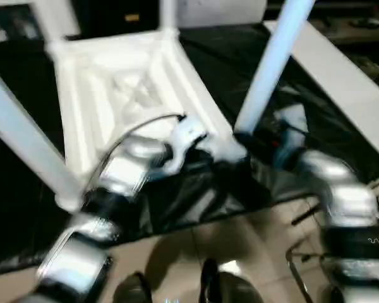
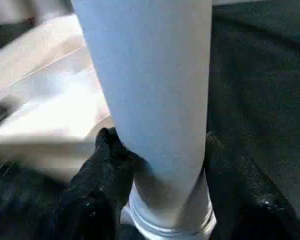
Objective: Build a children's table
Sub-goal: Rotate leg to tighten
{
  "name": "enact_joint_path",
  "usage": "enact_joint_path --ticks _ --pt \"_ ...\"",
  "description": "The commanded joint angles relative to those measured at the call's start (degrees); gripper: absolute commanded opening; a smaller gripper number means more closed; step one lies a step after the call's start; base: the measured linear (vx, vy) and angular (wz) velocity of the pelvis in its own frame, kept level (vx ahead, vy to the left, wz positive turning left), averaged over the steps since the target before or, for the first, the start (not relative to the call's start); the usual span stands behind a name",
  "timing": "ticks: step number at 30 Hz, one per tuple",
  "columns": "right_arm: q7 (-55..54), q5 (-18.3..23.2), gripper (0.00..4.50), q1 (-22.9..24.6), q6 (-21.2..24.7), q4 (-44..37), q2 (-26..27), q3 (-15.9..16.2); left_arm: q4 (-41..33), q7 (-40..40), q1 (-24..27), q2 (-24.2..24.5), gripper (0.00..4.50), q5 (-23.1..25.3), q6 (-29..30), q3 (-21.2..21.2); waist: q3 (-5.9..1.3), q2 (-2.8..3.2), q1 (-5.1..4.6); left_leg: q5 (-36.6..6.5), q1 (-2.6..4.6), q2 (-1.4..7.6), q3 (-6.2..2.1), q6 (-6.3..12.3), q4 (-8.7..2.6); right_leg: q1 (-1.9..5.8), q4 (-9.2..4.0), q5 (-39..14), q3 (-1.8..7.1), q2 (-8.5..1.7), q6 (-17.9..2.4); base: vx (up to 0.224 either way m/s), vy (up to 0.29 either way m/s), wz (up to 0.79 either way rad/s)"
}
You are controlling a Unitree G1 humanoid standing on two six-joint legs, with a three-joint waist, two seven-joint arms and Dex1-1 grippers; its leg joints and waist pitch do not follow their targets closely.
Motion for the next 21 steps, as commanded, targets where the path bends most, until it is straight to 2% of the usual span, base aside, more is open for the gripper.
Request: enact_joint_path --ticks 1,2,3,4,5,6,7,8,9,11,14,16,17,19,20,21 --pt "-6.6 0.4 1.94 -1.4 0.8 2.7 6.1 3.1 -0.9 4.9 -2.9 -6.0 0.00 -1.6 -0.6 -0.5 -3.72 -1.88 0.99 -27.6 3.71 -1.29 -0.71 -0.61 -1.89 -0.67 -9.57 -45.0 2.99 -4.22 2.8 0.006 -0.070 0.05" --pt "-7.4 0.3 1.94 -1.6 0.4 2.9 6.7 2.9 -0.8 5.5 -3.1 -6.4 0.00 -1.6 -0.5 -0.5 -3.77 -2.37 1.43 -13.3 2.07 -3.85 -0.08 1.63 1.75 1.14 -11.63 -58.9 2.44 -5.82 7.4 0.006 -0.070 0.05" --pt "-9.8 -0.3 2.28 -1.8 -1.2 3.4 8.1 2.5 -0.6 6.7 -3.4 -7.4 0.00 -1.5 -0.6 -0.3 -4.67 -1.62 2.48 -7.5 -2.73 -2.19 -1.22 3.53 -1.00 6.30 -8.57 -50.9 3.23 -6.78 8.7 0.039 -0.057 -0.25" --pt "-10.9 -0.6 2.49 -2.0 -2.7 3.7 8.9 2.4 -0.5 7.3 -3.7 -8.0 0.00 -1.5 -0.7 -0.3 -5.02 -0.10 2.70 -5.6 -2.62 -0.46 -2.26 3.52 -2.92 5.52 -8.59 -40.8 2.17 -5.36 8.0 0.097 -0.011 -0.26" --pt "-11.7 -0.8 2.63 -2.1 -3.7 3.9 9.5 2.3 -0.5 7.6 -3.8 -8.4 0.00 -1.4 -0.7 -0.3 -5.32 0.50 2.64 -6.0 -1.91 0.50 -2.79 3.65 -3.23 5.11 -8.27 -34.8 1.91 -5.08 6.3 0.097 -0.011 -0.26" --pt "-12.4 -0.8 2.65 -2.1 -4.7 3.4 10.1 2.0 -0.6 7.7 -3.9 -8.7 0.00 -1.3 -0.9 -0.4 -5.49 0.72 2.26 -6.0 -1.74 1.58 -3.29 3.96 -3.54 4.84 -7.01 -23.2 1.86 -4.42 2.1 0.000 0.000 0.00" --pt "-13.1 -1.1 2.85 -2.1 -4.8 2.8 10.7 1.6 -0.6 7.9 -4.0 -8.9 0.00 -1.2 -1.0 -0.4 -5.36 0.17 2.14 -7.0 -1.37 1.52 -3.11 4.33 -3.91 4.42 -6.44 -18.4 2.20 -3.87 -1.7 0.000 0.000 0.00" --pt "-13.5 -1.2 2.85 -2.0 -4.8 2.4 11.0 1.3 -0.7 7.9 -4.0 -8.9 0.00 -1.2 -1.0 -0.3 -5.32 0.16 2.19 -7.7 -1.25 1.24 -2.94 4.59 -3.91 4.49 -6.40 -18.5 2.27 -3.91 -2.9 0.000 0.000 0.00" --pt "-13.5 -1.2 3.07 -1.9 -4.7 2.0 10.9 1.2 -0.7 7.8 -4.0 -8.8 0.00 -1.1 -1.1 -0.4 -5.49 -0.04 2.18 -7.8 -1.20 0.84 -2.68 5.40 -3.83 4.59 -6.31 -18.9 2.43 -3.90 -4.4 0.000 0.000 0.00" --pt "-11.4 -1.0 3.11 -1.3 -4.8 1.0 9.3 1.2 -1.3 6.7 -3.4 -7.8 0.00 -1.1 -1.3 -0.4 -5.32 0.11 2.21 -7.6 -1.49 0.87 -2.77 6.79 -3.85 4.65 -6.48 -19.9 2.35 -4.07 -5.0 0.000 0.000 0.00" --pt "-6.1 0.0 3.51 0.1 -5.6 0.0 4.8 1.6 -2.8 3.7 -2.1 -5.3 0.00 -1.4 -1.8 -1.0 -5.51 0.08 2.31 -5.3 -1.74 1.08 -2.82 8.98 -3.75 4.80 -6.10 -16.1 2.42 -4.02 -5.8 0.000 0.000 0.00" --pt "-3.6 0.3 3.55 0.6 -6.1 -0.2 2.8 1.7 -3.4 2.2 -1.5 -4.1 0.00 -1.6 -2.4 -1.2 -5.18 0.07 2.42 -6.0 -1.80 0.99 -2.63 9.43 -3.79 4.80 -6.56 -18.4 2.34 -4.12 -5.4 0.000 0.000 0.00" --pt "0.1 1.1 3.73 1.1 -6.5 -0.3 0.3 1.6 -3.9 0.3 -0.9 -2.5 0.00 -1.8 -2.9 -1.5 -5.13 0.07 2.54 -6.6 -1.67 1.00 -2.66 9.25 -3.83 4.85 -6.77 -19.5 2.24 -4.09 -5.0 0.000 0.000 0.00" --pt "8.3 2.4 3.73 1.5 -7.7 0.1 -5.2 1.6 -4.5 -4.4 0.2 0.7 0.00 -2.2 -5.4 -2.2 -4.80 -0.02 2.52 -9.1 -1.54 0.93 -2.58 8.36 -3.89 4.72 -7.37 -24.3 2.18 -4.19 -3.4 0.000 0.000 0.00" --pt "12.2 2.8 3.96 1.5 -8.1 0.4 -7.7 1.7 -4.4 -6.6 0.6 2.2 0.00 -2.2 -6.7 -2.7 -4.72 0.04 2.56 -9.8 -1.47 0.92 -2.56 8.11 -3.92 4.64 -7.57 -25.4 2.15 -4.18 -3.0 0.000 0.000 0.00" --pt "15.4 3.0 3.96 1.5 -8.7 0.8 -9.6 1.9 -4.4 -8.6 0.9 3.3 0.00 -2.4 -7.7 -3.0 -4.64 0.01 2.60 -10.8 -1.31 1.05 -2.58 7.74 -3.97 4.53 -7.79 -27.1 2.16 -4.32 -2.2 0.000 0.000 0.00"
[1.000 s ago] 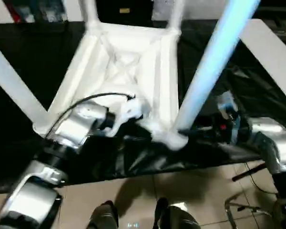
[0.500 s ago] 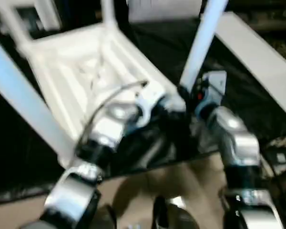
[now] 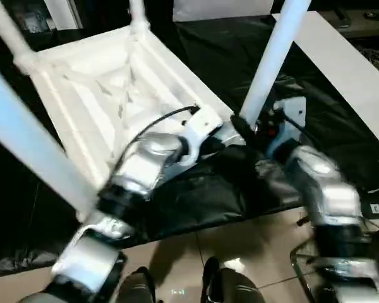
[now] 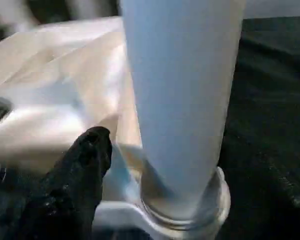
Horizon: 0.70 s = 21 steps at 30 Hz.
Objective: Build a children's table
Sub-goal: Rotate leg to tighten
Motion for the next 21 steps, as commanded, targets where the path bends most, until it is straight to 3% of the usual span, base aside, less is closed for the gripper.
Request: enact_joint_path --ticks 1,5,8,12,13,15,17,21 --pt "10.3 1.4 4.01 0.2 -2.1 0.7 -4.1 1.0 -1.5 -7.1 0.6 2.1 0.00 -1.4 -4.3 -1.9 -4.69 -0.12 0.37 -11.3 0.17 2.22 -0.18 7.27 -3.02 4.99 -5.28 -31.7 3.49 -4.46 -1.0 0.000 0.000 0.00" --pt "19.0 2.3 4.39 0.3 -4.3 1.8 -8.5 2.6 -1.1 -12.1 1.1 4.9 0.00 -1.7 -6.8 -3.0 -4.87 -0.03 0.57 -11.4 0.26 2.74 -0.33 7.29 -3.07 4.95 -5.06 -30.3 3.40 -4.57 -2.2 0.000 0.000 0.00" --pt "27.4 2.7 4.39 0.3 -7.6 2.9 -11.9 5.0 -1.0 -18.7 1.9 7.6 0.00 -3.3 -10.6 -3.8 -5.12 -0.01 0.87 -10.2 0.25 3.19 -0.36 7.78 -3.03 4.96 -4.33 -26.5 3.73 -4.76 -4.8 0.000 0.000 0.00" --pt "38.8 4.7 4.39 0.0 -9.1 4.5 -15.1 7.9 -1.6 -27.9 2.8 11.1 0.00 -5.4 -14.7 -5.2 -5.64 -0.17 1.38 -6.0 0.11 3.45 -0.28 10.65 -2.77 5.18 -2.86 -18.0 4.09 -4.64 -8.9 0.000 0.000 0.00" --pt "40.9 5.0 4.11 -0.2 -9.2 5.0 -15.5 8.4 -1.4 -29.2 2.8 11.9 0.00 -5.3 -15.5 -5.7 -5.67 -0.03 1.63 -4.9 0.07 3.67 -0.22 11.61 -2.69 5.12 -2.48 -16.3 4.12 -4.59 -9.8 0.000 0.000 0.00" --pt "44.9 4.7 4.04 -0.8 -9.8 6.6 -16.4 9.8 -0.9 -31.5 2.5 13.3 0.00 -4.9 -16.9 -6.6 -5.65 0.00 2.01 -4.2 0.04 3.76 -0.10 12.30 -2.53 5.05 -2.34 -15.4 4.08 -4.60 -10.7 0.000 0.000 0.00" --pt "46.8 4.3 3.85 -1.0 -10.2 7.5 -16.8 10.9 -0.9 -33.1 2.4 13.8 0.00 -5.0 -17.4 -6.9 -5.50 0.01 2.37 -4.7 0.14 3.92 -0.09 11.90 -2.62 4.95 -2.49 -17.2 4.07 -4.67 -10.6 0.000 0.000 0.00" --pt "48.9 4.9 3.52 -2.0 -10.9 9.3 -16.4 11.8 -1.2 -36.7 2.2 15.4 0.00 -5.3 -18.9 -7.5 -5.20 -0.08 2.55 -7.6 0.27 4.06 -0.11 9.36 -2.84 4.80 -2.93 -21.4 4.18 -4.90 -9.8 0.000 0.000 0.00"
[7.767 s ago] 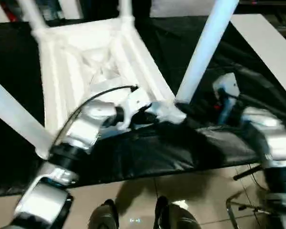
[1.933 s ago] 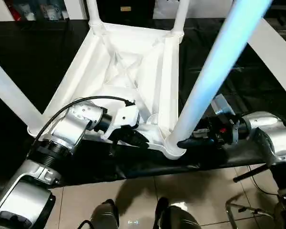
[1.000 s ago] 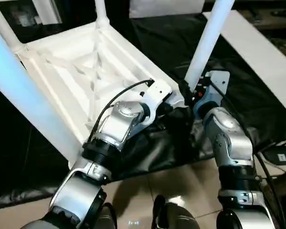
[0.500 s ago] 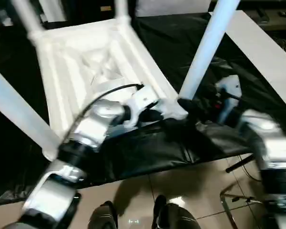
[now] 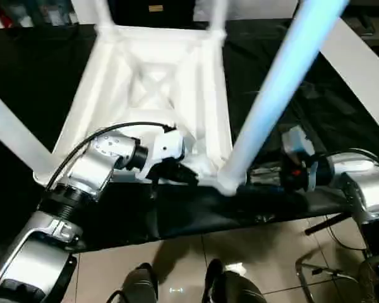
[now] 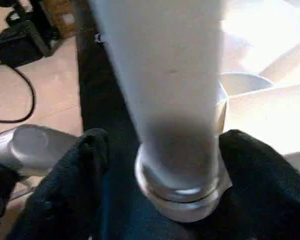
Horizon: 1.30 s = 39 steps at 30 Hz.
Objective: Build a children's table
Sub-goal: Rotate leg to tighten
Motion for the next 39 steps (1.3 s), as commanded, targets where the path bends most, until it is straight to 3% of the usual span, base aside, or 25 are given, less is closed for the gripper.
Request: enact_joint_path --ticks 1,4,12,13,18,21,23,24,25,26,27,28,29,30,31,32,33,34,36,37,38,39 --pt "1.3 0.9 3.42 -0.7 -0.8 0.9 -0.3 0.0 -1.0 -3.8 -0.2 -0.3 0.00 -0.3 -1.7 -2.9 -5.20 -0.09 -0.36 -7.8 0.77 3.78 -0.23 8.85 -3.28 4.91 -2.83 -21.7 4.41 -4.82 -9.7 0.000 0.000 0.00" --pt "2.5 1.5 3.19 -1.7 -1.2 1.9 0.2 -0.3 0.0 -4.8 -0.6 -0.1 0.00 -0.4 -2.7 -2.9 -5.14 -0.17 -0.44 -9.0 0.61 3.52 -0.10 7.58 -3.29 5.06 -3.14 -24.2 4.33 -4.84 -8.4 0.000 0.000 0.00" --pt "4.7 2.7 2.54 -2.3 -0.4 2.6 0.5 0.0 1.0 -5.4 -0.8 -0.2 0.00 -0.6 -3.1 -2.6 -5.20 -0.16 -0.46 -8.3 0.55 3.56 -0.13 7.64 -3.25 4.99 -3.12 -24.2 4.26 -4.74 -8.1 0.000 0.000 0.00" --pt "4.9 3.4 2.49 -2.1 0.3 2.2 0.6 -0.1 1.1 -5.2 -0.7 -0.3 0.00 -0.8 -2.8 -2.4 -5.23 -0.50 -0.58 -8.2 0.54 3.56 -0.07 7.73 -3.24 4.99 -3.14 -24.2 4.28 -4.68 -8.0 0.000 0.000 0.00" --pt "2.8 7.0 2.16 0.6 4.8 -2.6 2.1 -1.7 0.9 -2.3 -0.4 -1.3 0.00 -1.1 0.1 -1.6 -5.26 -0.30 -0.38 -7.8 0.66 3.60 -0.10 7.54 -3.25 4.91 -3.25 -24.8 4.31 -4.78 -7.6 0.000 0.000 0.00" --pt "-5.8 7.4 2.02 4.1 9.1 -8.0 4.9 -2.5 -0.6 5.2 -0.4 -4.1 0.00 -0.2 6.4 -0.3 -4.96 -0.32 -0.57 -8.6 0.73 3.72 -0.18 6.43 -3.53 4.79 -3.51 -26.3 4.36 -4.80 -7.1 0.000 0.000 0.00" --pt "-13.8 4.8 2.01 5.4 10.6 -9.7 7.5 -2.6 -1.3 10.5 -0.5 -6.4 0.00 0.2 9.9 0.9 -4.58 -0.35 -0.73 -11.1 0.89 3.22 -0.22 4.61 -3.56 4.70 -4.37 -31.5 3.99 -4.97 -5.4 0.000 0.000 0.00" --pt "-18.4 3.1 2.00 5.4 11.5 -10.0 9.3 -2.7 -1.6 12.9 -0.5 -7.6 0.00 0.4 11.4 1.3 -4.34 -0.47 -1.06 -12.9 0.94 2.70 -0.25 3.22 -3.49 4.86 -5.35 -37.0 3.41 -4.96 -2.7 0.000 0.000 0.00" --pt "-21.1 2.2 2.00 5.3 12.0 -10.1 10.4 -2.8 -1.8 14.2 -0.6 -8.3 0.00 0.5 12.5 1.5 -4.08 -0.36 -1.13 -14.0 1.18 2.51 -0.20 2.62 -3.44 4.61 -5.90 -39.7 3.12 -4.95 -1.3 0.000 0.000 0.00" --pt "-27.9 0.2 1.98 4.8 12.9 -10.2 13.5 -3.2 -2.0 17.8 -0.8 -10.2 0.00 1.0 15.3 2.0 -3.92 -0.39 -1.89 -15.1 0.99 2.38 -0.39 1.34 -3.44 4.94 -6.59 -42.9 2.33 -4.85 1.1 0.000 0.000 0.00" --pt "-30.6 -0.6 1.98 4.5 13.2 -10.2 14.9 -3.4 -2.1 19.4 -1.0 -11.1 0.00 1.3 16.5 2.2 -3.78 0.14 -2.83 -18.2 1.13 2.72 -0.90 0.62 -3.46 5.25 -7.69 -45.1 0.78 -4.67 3.4 0.000 0.000 0.00" --pt "-34.8 -2.0 1.97 3.9 13.9 -10.0 16.8 -3.7 -1.8 21.0 -1.1 -12.1 0.00 1.8 17.2 2.2 -3.74 0.60 -3.38 -20.9 1.46 3.12 -1.15 0.67 -3.50 5.40 -8.34 -45.6 -0.12 -4.46 4.3 0.000 0.000 0.00" --pt "-37.5 -2.8 1.96 3.5 14.3 -9.9 18.0 -3.9 -1.7 22.0 -1.2 -12.7 0.00 2.1 17.5 2.1 -3.75 1.35 -4.45 -26.5 0.92 5.29 -2.11 1.28 -4.47 6.71 -6.85 -41.5 -0.61 -4.28 4.5 0.000 0.000 0.00" --pt "-43.7 -4.2 1.96 2.3 15.8 -9.3 20.9 -4.7 -0.8 25.1 -1.5 -14.5 0.00 2.7 17.8 2.5 -3.43 2.03 -4.40 -37.2 -1.61 9.65 -4.58 0.96 -8.49 8.57 4.57 -26.9 3.34 -3.84 1.2 -0.055 0.021 -0.12" --pt "-51.4 -5.8 1.96 0.8 17.7 -8.4 24.4 -5.9 0.5 29.2 -2.1 -16.8 0.00 3.2 18.1 3.4 -2.70 1.64 -4.21 -41.8 0.58 8.32 -3.12 0.24 -10.16 4.71 6.07 -16.2 6.16 -2.61 -1.3 -0.052 -0.020 0.01" --pt "-53.5 -6.2 1.96 0.5 18.3 -8.2 25.4 -6.3 0.8 30.4 -2.3 -17.4 0.00 3.3 18.2 3.7 -2.89 -0.35 -5.04 -40.5 2.15 5.27 -2.25 -0.45 -7.39 3.60 2.18 -24.3 7.07 -3.26 -1.1 -0.052 -0.020 0.01" --pt "-55.2 -6.0 1.96 0.1 18.8 -7.9 26.6 -6.6 1.4 32.2 -2.7 -18.4 0.00 3.5 18.3 4.1 -3.63 -1.97 -3.85 -22.0 4.00 -1.05 -0.16 -1.47 -1.12 1.97 -6.35 -54.2 5.40 -5.57 4.3 0.030 -0.065 0.09" --pt "-57.2 -6.5 1.96 -0.3 18.9 -7.8 27.6 -6.6 2.1 34.3 -3.2 -19.5 0.00 3.8 18.1 4.5 -3.89 -2.64 -3.31 -8.7 1.45 -1.91 0.42 1.00 0.70 4.17 -6.31 -61.1 6.12 -7.02 7.5 0.047 -0.077 -0.12" --pt "-62.6 -7.5 1.96 -1.0 17.4 -6.9 30.6 -7.4 3.0 38.1 -3.9 -22.2 0.00 4.0 18.2 5.3 -4.16 -1.78 -2.46 -4.3 0.51 -1.65 0.43 1.60 -0.65 4.84 -6.21 -58.1 5.63 -6.29 8.6 0.033 -0.066 -0.17" --pt "-64.0 -7.8 2.64 -1.2 16.8 -6.5 31.4 -7.6 3.0 39.0 -4.1 -22.9 0.00 3.9 18.2 5.6 -4.96 -0.52 -2.42 -3.9 0.01 0.77 -0.80 1.78 -3.04 5.79 -4.81 -41.9 4.28 -4.79 5.4 0.000 0.000 0.00" --pt "-64.7 -8.1 2.64 -1.3 15.9 -6.4 32.0 -7.8 2.8 39.5 -4.2 -23.3 0.00 4.2 18.1 5.6 -5.29 -0.34 -2.53 -4.0 0.42 1.40 -0.94 1.96 -3.38 5.65 -4.38 -36.1 4.20 -4.44 3.7 0.000 0.000 0.00" --pt "-64.6 -8.4 2.64 -1.2 15.0 -6.5 32.0 -7.7 2.6 39.5 -4.2 -23.3 0.00 4.4 18.1 5.4 -5.44 -0.46 -2.76 -3.5 0.43 1.90 -0.86 2.39 -3.71 5.63 -3.30 -26.5 4.49 -3.86 0.2 0.000 0.000 0.00"
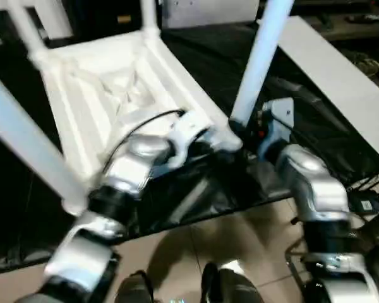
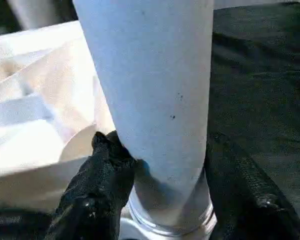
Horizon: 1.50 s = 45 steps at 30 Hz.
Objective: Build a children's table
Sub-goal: Rotate leg to tighten, then flip table
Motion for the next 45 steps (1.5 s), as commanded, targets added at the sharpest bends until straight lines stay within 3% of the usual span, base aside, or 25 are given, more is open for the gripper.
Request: enact_joint_path --ticks 1,3,4,6,9,11,13,15,17,21,22,24,26,29,31,34,35,36,37,38,39,40,41,42,45 --pt "2.3 0.7 2.66 0.6 0.2 1.0 3.1 5.0 -1.1 -0.4 -1.1 -3.6 0.00 -1.9 -1.7 -2.2 -4.90 -0.66 0.29 -6.7 -0.71 1.60 0.15 4.18 -3.01 4.62 -5.46 -22.7 4.01 -3.91 -2.5 0.000 0.000 0.00" --pt "2.6 0.4 3.05 1.1 -0.3 -0.1 2.7 4.8 -1.5 -0.8 -0.9 -3.1 0.00 -1.7 -2.2 -2.4 -5.03 -0.81 0.24 -8.8 -0.38 1.31 0.40 4.38 -2.83 4.66 -5.61 -25.3 4.13 -4.14 -3.2 0.000 0.000 0.00" --pt "2.6 0.5 3.09 1.4 -0.2 -0.8 2.3 4.5 -1.7 -1.4 -0.7 -2.7 0.00 -1.6 -2.7 -2.6 -5.19 -0.51 0.26 -8.1 -0.58 1.62 0.33 5.26 -2.93 4.76 -5.60 -24.6 4.24 -4.42 -3.9 0.000 0.000 0.00" --pt "2.7 0.9 3.12 1.9 -0.2 -1.7 1.8 4.1 -1.6 -2.2 -0.6 -2.1 0.00 -1.5 -3.6 -2.9 -5.25 -0.48 0.18 -8.0 -0.53 1.93 0.30 6.01 -2.98 4.67 -5.50 -22.6 4.30 -4.43 -4.7 0.000 0.000 0.00" --pt "6.4 1.7 3.40 6.2 0.0 -7.7 -3.2 4.1 -0.9 -6.0 -0.2 1.5 0.00 -1.0 -6.9 -3.1 -5.34 -0.52 0.47 -7.4 -0.48 1.88 0.36 6.57 -2.92 4.82 -5.46 -21.2 4.44 -4.47 -4.9 0.000 0.000 0.00" --pt "7.8 1.6 3.56 8.3 -0.3 -10.1 -5.1 4.1 -0.4 -8.7 0.1 3.1 0.00 -1.1 -10.1 -3.6 -6.02 -0.71 0.52 -4.4 -0.48 2.12 0.56 8.41 -2.58 4.77 -4.60 -15.4 4.76 -4.43 -6.2 0.000 0.000 0.00" --pt "10.6 3.7 3.56 10.9 1.3 -13.7 -6.8 3.3 0.0 -12.1 0.7 5.3 0.00 -1.2 -14.2 -4.1 -5.91 -0.73 0.86 -3.9 -0.75 1.93 0.56 9.10 -2.56 4.93 -4.73 -16.2 4.61 -4.54 -6.3 0.000 0.000 0.00" --pt "12.0 4.4 3.85 12.5 1.9 -15.7 -7.9 3.1 0.2 -14.2 1.1 6.5 0.00 -1.6 -16.8 -4.2 -5.89 -0.70 1.01 -3.8 -0.79 1.91 0.67 8.95 -2.53 4.92 -4.84 -16.7 4.60 -4.50 -5.9 0.000 0.000 0.00" --pt "14.9 7.2 3.94 17.7 3.4 -22.2 -10.0 2.2 -0.6 -19.7 2.6 9.6 0.00 -3.5 -21.1 -3.6 -5.79 -0.36 1.51 -5.3 -0.64 2.09 0.77 8.08 -2.60 4.77 -5.22 -19.1 4.60 -4.55 -5.0 0.000 0.000 0.00" --pt "16.6 10.1 4.31 22.2 4.6 -27.5 -11.1 2.1 -2.6 -23.6 4.0 10.8 0.00 -7.4 -20.1 -1.3 -5.69 -0.62 1.57 -8.3 -0.64 2.11 0.78 5.92 -2.91 4.66 -5.71 -24.2 4.41 -4.70 -3.4 0.000 0.000 0.00" --pt "16.4 10.1 4.36 22.6 4.8 -28.0 -11.3 2.2 -3.1 -24.4 4.3 11.0 0.43 -8.0 -19.8 -1.2 -5.66 -0.60 1.62 -8.7 -0.58 2.01 0.82 5.31 -2.88 4.54 -5.90 -25.9 4.32 -4.76 -2.6 0.000 0.000 0.00" --pt "15.8 10.8 4.48 24.9 8.5 -31.4 -12.3 3.2 -5.3 -25.2 6.1 11.7 0.53 -9.9 -20.4 0.0 -5.91 -0.56 1.70 -7.8 -0.84 1.99 0.79 4.70 -2.82 4.94 -5.75 -25.7 4.35 -4.91 -2.4 0.000 0.000 0.00" --pt "15.7 10.9 4.50 25.6 9.8 -32.5 -12.6 3.5 -5.7 -25.3 6.7 11.9 0.73 -10.4 -21.0 0.3 -6.12 -0.40 1.76 -7.3 -0.61 2.43 0.75 5.20 -2.85 4.45 -5.45 -22.6 4.48 -4.72 -3.7 0.000 0.000 0.00" --pt "16.5 10.9 4.50 28.1 11.2 -35.4 -13.9 5.3 -9.1 -18.7 10.1 11.2 0.95 -11.7 -21.1 4.3 -6.61 -0.66 1.76 -6.3 -0.97 2.54 0.67 5.56 -2.66 4.86 -4.68 -17.7 4.47 -4.62 -4.8 0.000 0.000 0.00" --pt "15.4 10.2 4.50 30.6 12.1 -38.1 -14.6 6.5 -17.1 -6.3 15.9 9.0 1.06 -9.9 -13.3 9.5 -6.76 -0.89 1.65 -6.2 -1.18 2.71 0.79 5.13 -2.40 5.19 -4.45 -17.4 4.41 -4.76 -5.4 0.000 0.000 0.00" --pt "15.1 10.3 4.50 31.4 12.8 -39.1 -14.7 6.9 -20.1 -4.3 18.0 8.2 1.38 -10.4 -11.7 11.0 -6.62 -0.85 1.79 -7.4 -0.85 1.88 1.19 5.18 -2.29 4.73 -5.84 -24.7 4.04 -4.28 -2.1 0.000 0.000 0.00" --pt "13.7 9.6 4.50 32.3 14.5 -40.7 -14.8 8.0 -25.7 -0.7 21.5 6.0 1.38 -11.4 -8.0 12.8 -6.68 -0.73 1.83 -7.7 -0.87 2.08 1.09 4.81 -2.29 4.81 -5.70 -25.2 4.00 -4.35 -2.0 0.000 0.000 0.00" --pt "13.4 9.5 4.50 32.5 14.8 -40.9 -14.7 8.2 -26.6 -0.1 22.1 5.5 1.38 -11.6 -7.6 13.1 -6.38 -0.71 1.88 -8.9 -0.81 2.24 1.06 4.47 -2.39 4.55 -6.35 -27.3 3.85 -4.39 -1.1 0.000 0.000 0.00" --pt "10.9 8.9 4.50 33.6 17.5 -42.7 -13.8 9.8 -34.9 6.0 27.7 1.4 1.38 -13.7 -3.9 15.8 -6.24 -0.84 1.73 -9.9 -0.85 2.39 0.86 4.23 -2.32 4.53 -6.43 -28.0 3.74 -4.58 -1.6 0.000 0.000 0.00" --pt "10.7 8.7 4.50 33.7 15.4 -42.2 -12.7 10.5 -37.6 8.3 30.2 0.0 1.38 -13.2 -3.4 16.3 -6.43 -0.81 1.63 -10.0 -0.97 2.56 0.86 3.93 -2.32 4.68 -6.26 -27.9 3.77 -4.53 -1.6 0.000 0.000 0.00" --pt "10.5 8.6 4.50 33.2 13.7 -41.1 -11.6 10.7 -39.0 9.9 32.0 -0.6 1.38 -11.9 -3.9 15.8 -5.93 -1.01 1.54 -11.9 -1.00 2.33 0.93 4.23 -2.38 4.13 -7.00 -30.3 3.54 -4.44 -0.7 0.000 0.000 0.00" --pt "9.8 8.1 4.50 32.6 12.4 -39.6 -10.7 10.9 -40.2 11.3 33.6 -1.2 1.38 -10.9 -4.4 15.4 -6.02 -0.79 1.52 -14.0 -0.58 2.27 0.74 4.16 -2.44 3.96 -7.49 -32.7 3.18 -4.39 0.7 0.000 0.000 0.00" --pt "9.8 8.1 4.50 32.6 12.4 -39.6 -10.7 10.9 -40.2 11.3 33.6 -1.2 1.38 -10.9 -4.4 15.4 -5.86 -0.88 1.29 -14.9 -0.63 2.26 0.66 4.02 -2.51 3.95 -7.77 -33.8 3.00 -4.26 1.6 0.000 0.000 0.00" --pt "8.1 7.1 4.50 31.7 11.1 -37.9 -9.4 11.2 -43.1 14.6 36.0 -2.2 1.38 -10.2 -2.5 14.7 -6.04 -0.50 1.41 -16.2 -0.08 2.23 0.52 3.66 -2.33 3.95 -8.29 -34.9 2.54 -4.14 3.1 0.000 0.000 0.00" --pt "6.1 6.1 4.50 31.0 9.7 -36.7 -7.8 11.9 -45.3 16.7 38.0 -2.8 1.38 -10.0 -0.5 14.6 -6.75 0.15 1.00 -4.6 -1.89 3.49 0.27 7.96 -2.15 3.58 -7.48 -17.7 2.26 -3.10 -1.7 -0.017 0.007 0.02"
